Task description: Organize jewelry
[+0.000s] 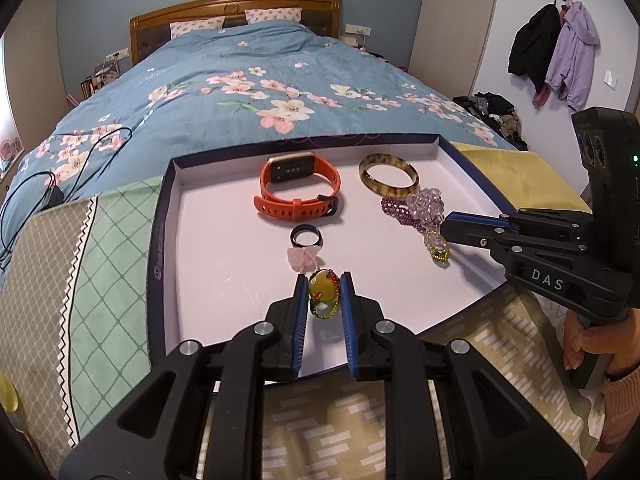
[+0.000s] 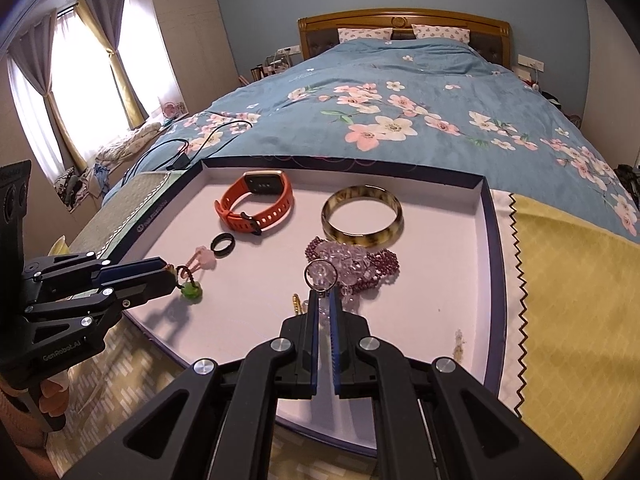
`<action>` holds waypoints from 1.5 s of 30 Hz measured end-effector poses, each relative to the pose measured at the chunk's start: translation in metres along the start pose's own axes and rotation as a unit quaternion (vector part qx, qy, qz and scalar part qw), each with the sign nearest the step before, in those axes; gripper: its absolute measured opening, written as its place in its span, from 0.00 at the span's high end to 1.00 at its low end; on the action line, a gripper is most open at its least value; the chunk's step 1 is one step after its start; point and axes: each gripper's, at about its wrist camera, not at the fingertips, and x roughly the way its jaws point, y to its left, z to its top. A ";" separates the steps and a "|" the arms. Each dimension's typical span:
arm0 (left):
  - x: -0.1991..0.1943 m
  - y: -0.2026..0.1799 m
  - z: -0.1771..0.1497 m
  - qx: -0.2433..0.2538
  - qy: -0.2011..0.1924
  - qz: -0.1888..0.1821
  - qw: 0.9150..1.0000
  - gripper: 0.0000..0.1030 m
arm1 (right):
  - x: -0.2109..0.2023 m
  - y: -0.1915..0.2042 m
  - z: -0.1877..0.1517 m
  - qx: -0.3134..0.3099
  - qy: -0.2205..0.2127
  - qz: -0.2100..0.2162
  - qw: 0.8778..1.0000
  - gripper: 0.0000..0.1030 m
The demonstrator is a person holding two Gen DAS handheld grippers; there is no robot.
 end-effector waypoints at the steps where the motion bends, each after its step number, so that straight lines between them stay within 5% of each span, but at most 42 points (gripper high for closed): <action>1: 0.001 0.001 0.000 -0.001 0.001 0.000 1.000 0.84 | 0.000 -0.001 0.000 0.001 0.000 0.000 1.000 0.94; 6: 0.003 0.001 -0.002 -0.001 0.005 0.002 1.000 0.80 | -0.004 -0.003 -0.001 0.008 -0.005 -0.001 1.000 0.93; 13: -0.007 -0.001 -0.006 0.001 -0.008 0.011 1.000 0.63 | -0.020 -0.004 -0.005 0.016 -0.026 0.002 1.000 0.69; 21: -0.052 -0.003 -0.018 0.000 -0.072 0.041 0.997 0.17 | -0.051 0.008 -0.020 0.016 -0.063 -0.009 0.998 0.34; 23: -0.066 -0.004 -0.022 -0.002 -0.092 0.048 0.995 0.05 | -0.061 0.013 -0.024 0.010 -0.077 -0.015 0.997 0.17; 26: -0.087 -0.006 -0.029 0.001 -0.120 0.055 0.991 0.05 | -0.078 0.021 -0.031 0.002 -0.106 -0.031 0.994 0.07; 36: -0.157 -0.017 -0.057 -0.023 -0.230 0.110 0.967 0.05 | -0.122 0.039 -0.054 0.002 -0.198 -0.061 0.978 0.07; 45: -0.199 -0.031 -0.081 -0.024 -0.286 0.134 0.949 0.05 | -0.155 0.051 -0.076 -0.004 -0.275 -0.094 0.957 0.07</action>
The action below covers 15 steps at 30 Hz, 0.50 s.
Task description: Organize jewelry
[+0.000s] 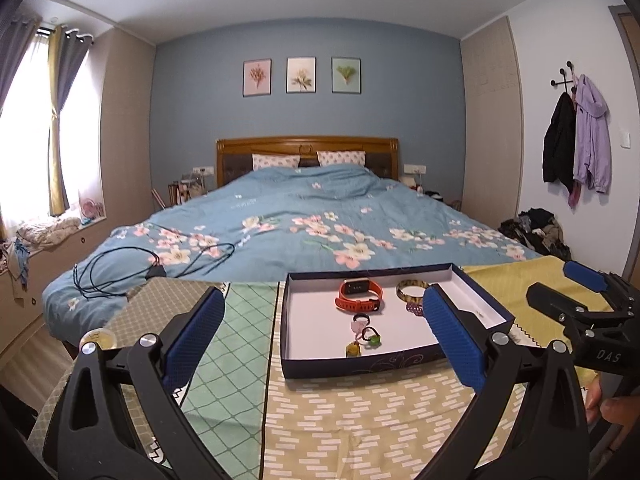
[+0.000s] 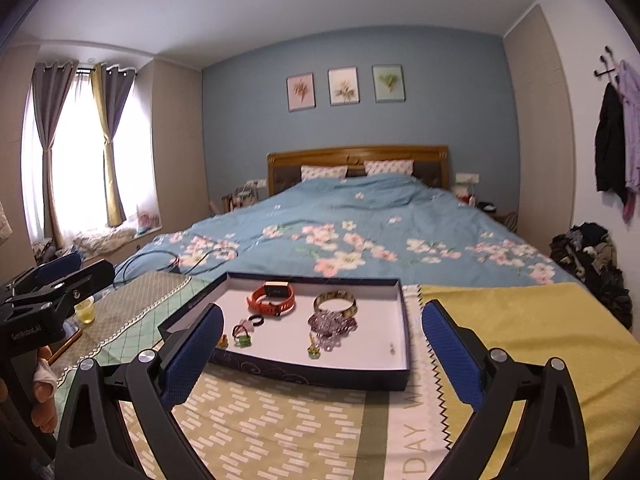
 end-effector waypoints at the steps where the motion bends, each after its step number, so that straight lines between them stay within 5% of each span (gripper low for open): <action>1: -0.003 0.000 0.000 -0.001 -0.003 -0.002 1.000 0.05 | -0.003 0.001 0.000 -0.004 -0.007 -0.002 1.000 0.07; 15: -0.031 -0.004 -0.003 -0.008 -0.034 0.005 0.999 0.05 | -0.027 0.017 0.004 -0.032 -0.062 -0.041 0.997 0.07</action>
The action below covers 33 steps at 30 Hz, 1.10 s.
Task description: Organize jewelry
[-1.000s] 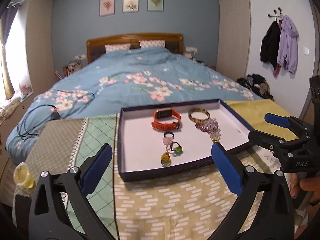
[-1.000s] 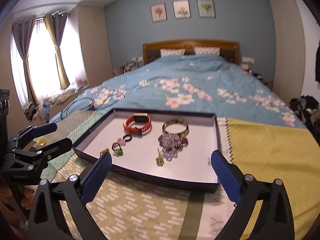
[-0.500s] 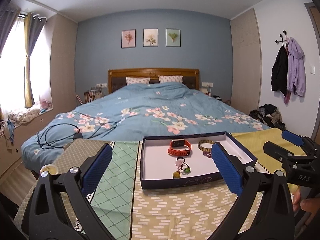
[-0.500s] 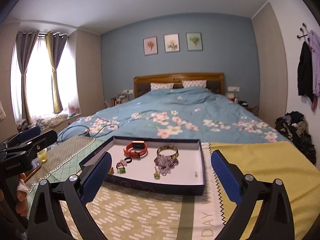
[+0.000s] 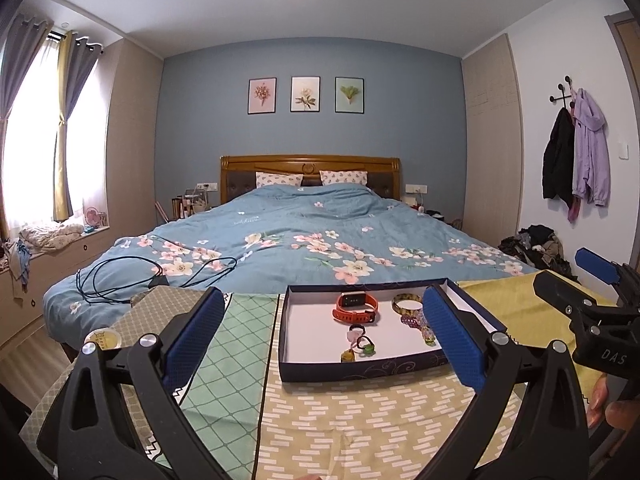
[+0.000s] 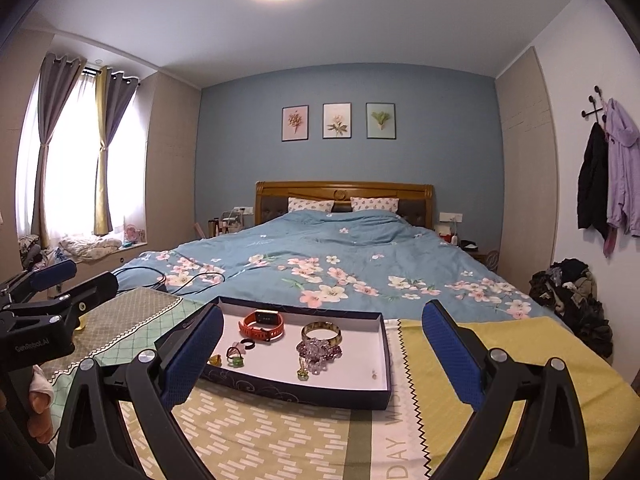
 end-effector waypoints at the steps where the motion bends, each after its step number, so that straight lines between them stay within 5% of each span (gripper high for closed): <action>1: 0.000 0.000 0.000 0.000 -0.001 0.000 1.000 0.05 | -0.002 0.001 0.000 -0.002 -0.006 -0.001 1.000 0.07; 33: -0.003 -0.002 0.004 -0.006 -0.007 -0.005 1.000 0.05 | -0.013 0.000 0.004 0.013 -0.010 -0.002 1.000 0.07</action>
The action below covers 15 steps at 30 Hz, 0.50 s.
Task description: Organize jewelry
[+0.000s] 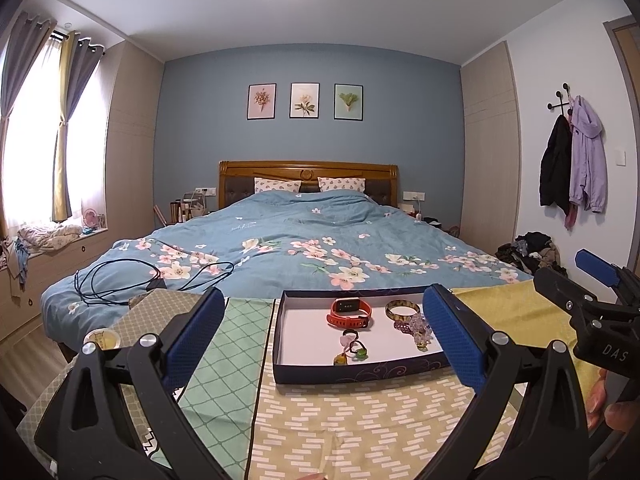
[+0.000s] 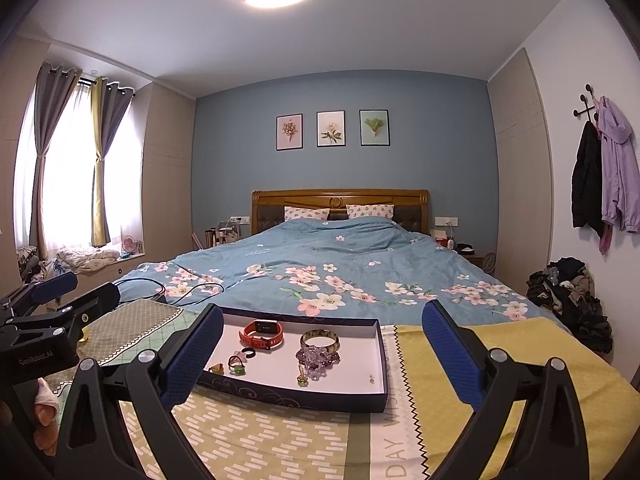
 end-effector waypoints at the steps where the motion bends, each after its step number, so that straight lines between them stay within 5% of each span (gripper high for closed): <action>1: 0.000 0.000 0.000 -0.001 0.000 0.001 1.000 0.05 | -0.001 0.000 0.000 0.001 0.001 0.000 1.000 0.07; 15: 0.001 0.002 -0.002 -0.002 -0.001 0.002 1.000 0.05 | -0.006 -0.002 0.005 0.002 -0.009 -0.003 1.000 0.07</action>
